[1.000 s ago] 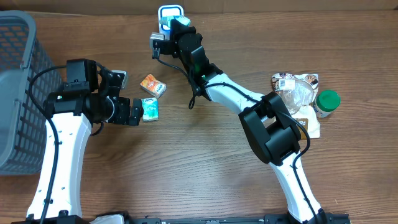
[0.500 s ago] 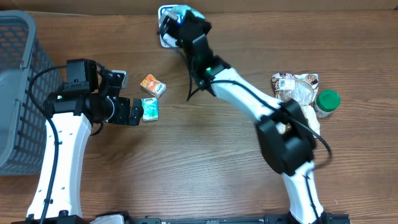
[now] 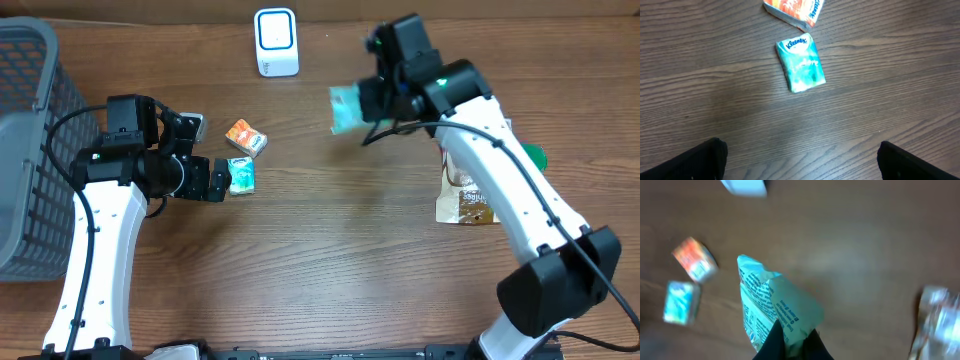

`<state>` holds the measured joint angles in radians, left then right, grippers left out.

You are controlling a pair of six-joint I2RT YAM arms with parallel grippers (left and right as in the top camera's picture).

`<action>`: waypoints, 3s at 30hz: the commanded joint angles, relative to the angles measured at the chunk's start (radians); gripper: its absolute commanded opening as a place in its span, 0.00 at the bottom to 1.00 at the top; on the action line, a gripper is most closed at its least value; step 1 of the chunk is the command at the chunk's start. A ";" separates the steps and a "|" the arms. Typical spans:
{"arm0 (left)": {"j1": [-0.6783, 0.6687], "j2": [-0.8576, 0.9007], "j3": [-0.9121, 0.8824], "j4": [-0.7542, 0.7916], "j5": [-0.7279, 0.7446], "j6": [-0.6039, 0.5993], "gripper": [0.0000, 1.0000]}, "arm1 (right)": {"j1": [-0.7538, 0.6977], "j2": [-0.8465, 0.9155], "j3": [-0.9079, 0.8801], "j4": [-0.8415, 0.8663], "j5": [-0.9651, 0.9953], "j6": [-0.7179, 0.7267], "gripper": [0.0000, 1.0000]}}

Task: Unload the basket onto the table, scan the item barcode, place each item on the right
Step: 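Carry the teal packet right and release it on the table, then move the right gripper to the Kleenex pack and grasp it, then lift the Kleenex pack and pull it toward the right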

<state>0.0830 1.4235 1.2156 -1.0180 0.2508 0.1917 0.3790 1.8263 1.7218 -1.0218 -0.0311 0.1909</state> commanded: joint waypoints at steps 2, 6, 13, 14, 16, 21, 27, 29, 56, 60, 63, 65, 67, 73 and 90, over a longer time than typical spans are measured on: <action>0.002 0.001 0.005 0.002 0.008 0.022 1.00 | -0.109 0.017 -0.169 0.025 -0.082 0.045 0.04; 0.002 0.001 0.005 0.001 0.008 0.022 1.00 | -0.190 0.017 -0.304 0.103 -0.082 0.045 0.04; 0.002 0.001 0.005 0.002 0.008 0.022 1.00 | -0.229 0.017 -0.317 0.088 -0.068 0.045 0.76; 0.002 0.001 0.005 0.002 0.008 0.022 1.00 | -0.229 0.017 -0.311 0.082 -0.068 0.044 0.83; 0.002 0.002 0.005 0.001 0.008 0.022 1.00 | -0.228 0.017 -0.266 0.035 -0.080 0.034 1.00; 0.002 0.002 0.005 0.001 0.008 0.022 1.00 | -0.215 0.017 -0.099 -0.007 -0.334 0.018 1.00; 0.002 0.001 0.005 0.002 0.008 0.022 0.99 | -0.135 0.037 -0.132 0.282 -0.565 0.119 1.00; 0.002 0.002 0.005 0.002 0.008 0.022 1.00 | -0.084 0.050 -0.151 0.329 -0.532 0.208 0.97; 0.002 0.001 0.005 0.002 0.008 0.022 0.99 | 0.362 0.442 -0.158 0.715 -0.351 0.543 0.37; 0.002 0.001 0.005 0.001 0.008 0.022 0.99 | 0.362 0.464 -0.158 0.722 -0.343 0.542 0.33; 0.002 0.001 0.005 0.002 0.008 0.022 1.00 | 0.368 0.476 -0.158 0.732 -0.343 0.542 0.33; 0.002 0.001 0.005 0.002 0.008 0.022 0.99 | 0.377 0.476 -0.158 0.736 -0.343 0.541 0.26; 0.002 0.001 0.005 0.002 0.008 0.022 1.00 | 0.379 0.476 -0.158 0.726 -0.344 0.538 0.13; 0.002 0.001 0.005 0.001 0.008 0.022 1.00 | 0.268 0.372 -0.155 0.576 -0.640 0.288 0.04; 0.002 0.001 0.005 0.002 0.008 0.022 0.99 | 0.077 0.311 -0.156 0.149 -0.455 -0.346 0.43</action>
<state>0.0830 1.4235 1.2156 -1.0176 0.2508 0.1917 0.4561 2.1662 1.5650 -0.8753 -0.5159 -0.1314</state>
